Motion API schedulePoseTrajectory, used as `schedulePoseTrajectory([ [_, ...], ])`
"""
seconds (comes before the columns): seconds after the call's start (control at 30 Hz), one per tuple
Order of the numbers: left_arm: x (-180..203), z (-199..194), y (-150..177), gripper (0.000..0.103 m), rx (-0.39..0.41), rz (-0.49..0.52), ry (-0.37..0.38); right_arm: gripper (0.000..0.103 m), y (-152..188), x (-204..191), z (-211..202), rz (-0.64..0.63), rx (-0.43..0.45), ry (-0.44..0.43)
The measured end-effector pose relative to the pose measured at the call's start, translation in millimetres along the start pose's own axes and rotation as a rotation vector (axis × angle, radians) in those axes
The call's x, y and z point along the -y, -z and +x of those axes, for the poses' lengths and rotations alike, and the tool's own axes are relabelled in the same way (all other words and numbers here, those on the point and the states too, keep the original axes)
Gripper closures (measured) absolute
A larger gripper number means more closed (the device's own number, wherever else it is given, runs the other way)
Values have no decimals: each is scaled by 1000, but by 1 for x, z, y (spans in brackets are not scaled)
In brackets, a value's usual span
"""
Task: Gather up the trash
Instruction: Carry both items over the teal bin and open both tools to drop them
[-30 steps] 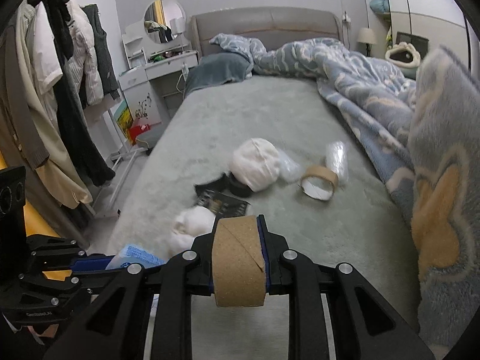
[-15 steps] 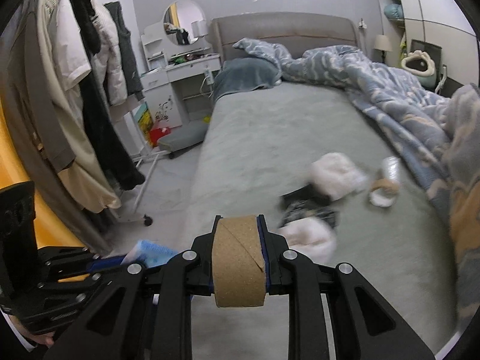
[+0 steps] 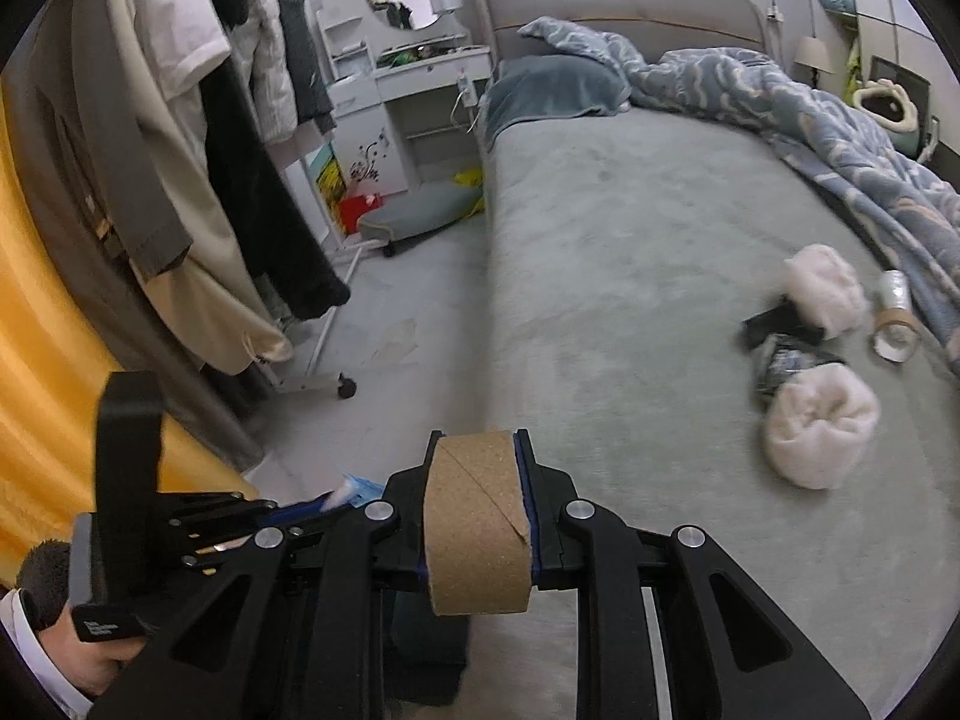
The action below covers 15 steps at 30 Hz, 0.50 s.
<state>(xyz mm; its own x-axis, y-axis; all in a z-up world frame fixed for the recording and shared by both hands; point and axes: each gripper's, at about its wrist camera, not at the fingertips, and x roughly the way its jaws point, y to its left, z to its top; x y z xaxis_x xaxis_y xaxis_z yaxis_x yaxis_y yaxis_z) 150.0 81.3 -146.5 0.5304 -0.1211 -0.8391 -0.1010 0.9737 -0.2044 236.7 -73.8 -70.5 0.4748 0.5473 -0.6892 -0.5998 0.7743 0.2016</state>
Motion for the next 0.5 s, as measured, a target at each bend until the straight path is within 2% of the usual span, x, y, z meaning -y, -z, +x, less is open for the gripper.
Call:
schedulePoseTrajectory([
  [0.2,-25,13,12,93,-75,-58,-14,81,3,-24,22,-26,-49,-9],
  [0.33,-41,27,22,93,-154,-93,-25,81,6,-35,38,-35,-91,-15],
  [0.5,-62,44,37,93,-255,-174,0,81,13,-43,57,-35,-152,-12],
])
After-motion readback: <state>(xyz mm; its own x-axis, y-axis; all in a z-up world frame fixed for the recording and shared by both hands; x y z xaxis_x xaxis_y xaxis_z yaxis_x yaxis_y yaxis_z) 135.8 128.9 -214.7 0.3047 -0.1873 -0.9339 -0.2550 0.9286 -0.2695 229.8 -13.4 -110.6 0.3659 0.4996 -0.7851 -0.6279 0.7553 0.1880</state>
